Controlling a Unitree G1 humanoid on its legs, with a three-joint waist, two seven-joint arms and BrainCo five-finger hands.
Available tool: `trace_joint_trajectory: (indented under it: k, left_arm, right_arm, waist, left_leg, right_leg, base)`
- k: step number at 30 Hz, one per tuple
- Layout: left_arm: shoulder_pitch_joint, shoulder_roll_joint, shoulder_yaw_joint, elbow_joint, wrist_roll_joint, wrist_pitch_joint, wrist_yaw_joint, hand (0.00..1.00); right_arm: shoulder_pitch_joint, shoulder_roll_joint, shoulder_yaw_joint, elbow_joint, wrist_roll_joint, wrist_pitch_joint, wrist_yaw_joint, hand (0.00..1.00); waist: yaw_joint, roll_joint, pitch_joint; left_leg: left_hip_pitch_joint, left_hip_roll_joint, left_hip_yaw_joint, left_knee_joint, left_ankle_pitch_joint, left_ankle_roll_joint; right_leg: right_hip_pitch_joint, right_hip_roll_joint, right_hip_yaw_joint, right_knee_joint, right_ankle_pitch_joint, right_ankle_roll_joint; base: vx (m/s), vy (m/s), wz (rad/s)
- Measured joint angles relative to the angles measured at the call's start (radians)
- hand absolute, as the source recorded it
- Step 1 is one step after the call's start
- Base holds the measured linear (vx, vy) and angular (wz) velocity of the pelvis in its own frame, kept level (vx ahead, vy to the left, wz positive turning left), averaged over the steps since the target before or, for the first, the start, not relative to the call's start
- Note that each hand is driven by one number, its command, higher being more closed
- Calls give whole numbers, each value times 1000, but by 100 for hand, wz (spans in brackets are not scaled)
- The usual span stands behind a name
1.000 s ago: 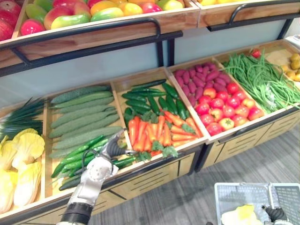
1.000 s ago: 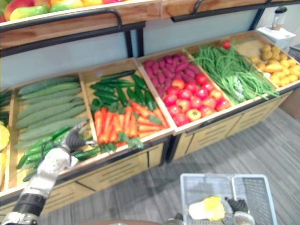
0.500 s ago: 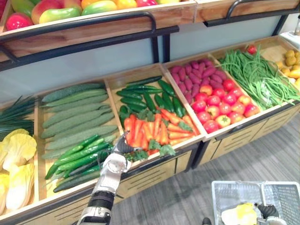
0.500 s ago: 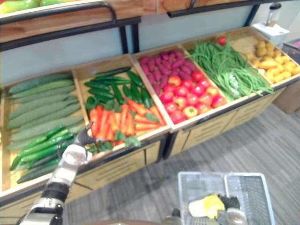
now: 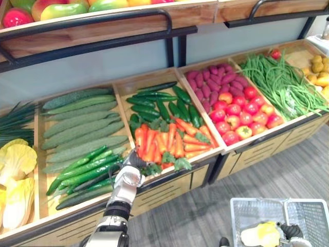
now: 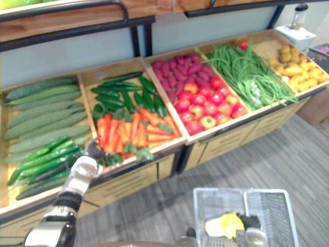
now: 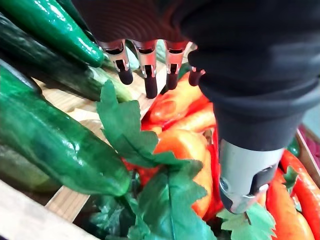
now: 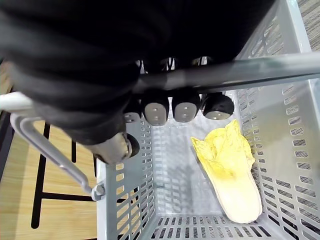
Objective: Pick vegetable in the basket
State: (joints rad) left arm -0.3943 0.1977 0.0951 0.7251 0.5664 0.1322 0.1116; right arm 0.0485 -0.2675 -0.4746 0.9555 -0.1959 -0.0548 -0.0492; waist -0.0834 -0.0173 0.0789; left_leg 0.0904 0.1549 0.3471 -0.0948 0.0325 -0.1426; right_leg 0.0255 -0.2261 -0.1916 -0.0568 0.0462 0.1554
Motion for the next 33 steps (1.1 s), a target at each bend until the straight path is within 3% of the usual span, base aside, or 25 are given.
trace_joint_trajectory:
  k: [14, 22, 32, 33]
  left_arm:
    - [-115, 2, 34, 142, -3, 1, 69, 0]
    - [-131, 2, 28, 183, -1, -1, 80, 0]
    - [-131, 10, -10, 213, 71, -18, 80, 0]
    - [-130, 13, -10, 216, 75, -21, 80, 100]
  right_arm:
    - [-8, 3, 5, 0, 1, 0, -8, 100]
    - [-24, 12, 0, 1, 4, -2, -13, 100]
    - [-24, 12, 0, 1, 9, -3, -30, 100]
    - [-24, 12, 0, 1, 9, -4, -31, 100]
  waist:
    - [-1, -18, 11]
    - [-19, -15, 22]
    - [-16, -14, 30]
    - [-16, -12, 30]
  left_leg:
    - [-2, 0, 6, 0, -4, -5]
    - [-1, 3, 25, 0, -8, -11]
    - [0, 4, 28, 0, -13, -16]
    - [1, 5, 30, 0, -14, -17]
  right_leg:
    - [0, 2, 5, -16, 4, 6]
    - [-2, 8, 21, -37, 18, 3]
    - [-2, 10, 25, -40, 17, 3]
    - [-3, 11, 27, -41, 17, 3]
  base:
    - [0, -1, 0]
    - [0, -11, -7]
    - [0, -2, 0]
    - [1, -19, -4]
